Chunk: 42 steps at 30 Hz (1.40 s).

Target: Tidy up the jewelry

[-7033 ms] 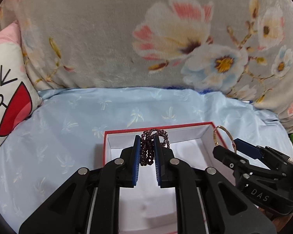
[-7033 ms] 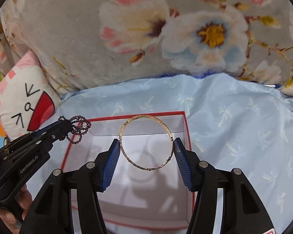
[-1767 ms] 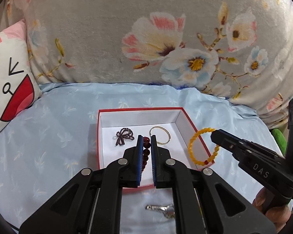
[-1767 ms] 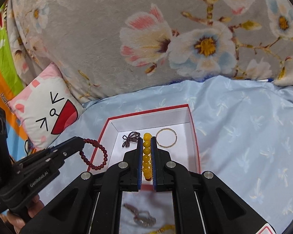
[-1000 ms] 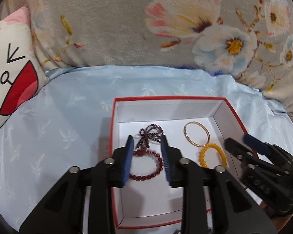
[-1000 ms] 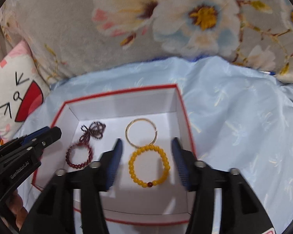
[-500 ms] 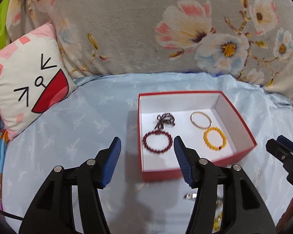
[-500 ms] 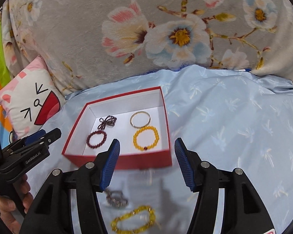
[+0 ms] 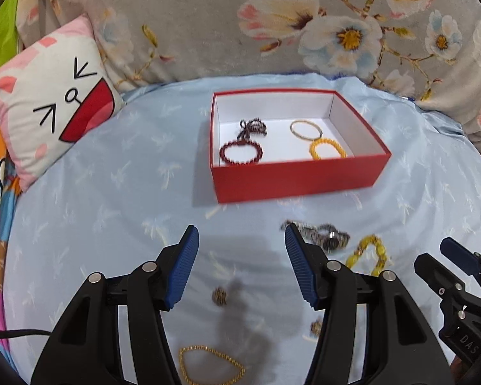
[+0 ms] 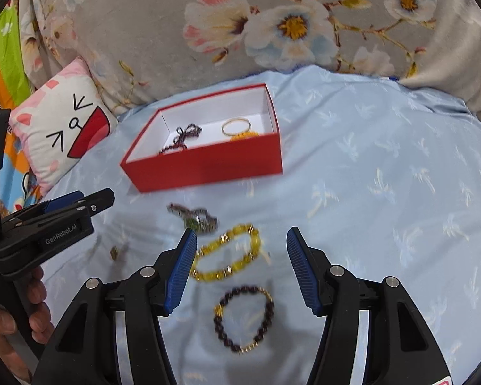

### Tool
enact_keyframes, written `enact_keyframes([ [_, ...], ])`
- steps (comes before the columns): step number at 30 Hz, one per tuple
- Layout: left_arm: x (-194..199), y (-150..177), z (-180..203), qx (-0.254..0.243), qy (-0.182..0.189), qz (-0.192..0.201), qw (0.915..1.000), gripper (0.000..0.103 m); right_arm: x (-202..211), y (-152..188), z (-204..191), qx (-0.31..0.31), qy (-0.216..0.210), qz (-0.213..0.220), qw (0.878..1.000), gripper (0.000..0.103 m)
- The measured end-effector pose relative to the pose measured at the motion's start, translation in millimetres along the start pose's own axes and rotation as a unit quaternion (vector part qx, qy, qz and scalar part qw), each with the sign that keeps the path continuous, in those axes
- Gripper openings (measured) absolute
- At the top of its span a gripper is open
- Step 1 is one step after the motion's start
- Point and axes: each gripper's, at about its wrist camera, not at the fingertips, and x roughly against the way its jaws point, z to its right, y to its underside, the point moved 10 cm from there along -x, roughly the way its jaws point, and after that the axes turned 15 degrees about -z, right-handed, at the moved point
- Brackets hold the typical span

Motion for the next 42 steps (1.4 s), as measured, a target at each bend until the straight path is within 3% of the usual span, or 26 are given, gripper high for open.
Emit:
enact_keyframes([
  [11, -16, 56, -19, 0.031, 0.007, -0.039, 0.9988, 0.053, -21, 69, 12, -0.010, 0.002, -0.054, 0.998, 0.057],
  [25, -20, 86, -52, 0.058, 0.002, -0.056, 0.9967, 0.053, -36, 65, 15, -0.015, 0.013, -0.057, 0.998, 0.052],
  [32, -20, 92, -48, 0.051, 0.008, -0.059, 0.9969, 0.053, -40, 62, 11, 0.000, 0.042, -0.052, 0.998, 0.040],
  [36, -20, 89, -39, 0.047, 0.017, -0.061, 0.9969, 0.053, -42, 61, 13, 0.011, 0.074, -0.048, 0.996, 0.019],
  [38, -20, 85, -32, 0.042, 0.026, -0.060, 0.9969, 0.053, -41, 61, 14, 0.010, 0.071, -0.047, 0.996, 0.010],
  [42, -18, 69, -9, 0.026, 0.044, -0.052, 0.9973, 0.053, -40, 63, 17, -0.004, 0.057, -0.060, 0.997, 0.008],
])
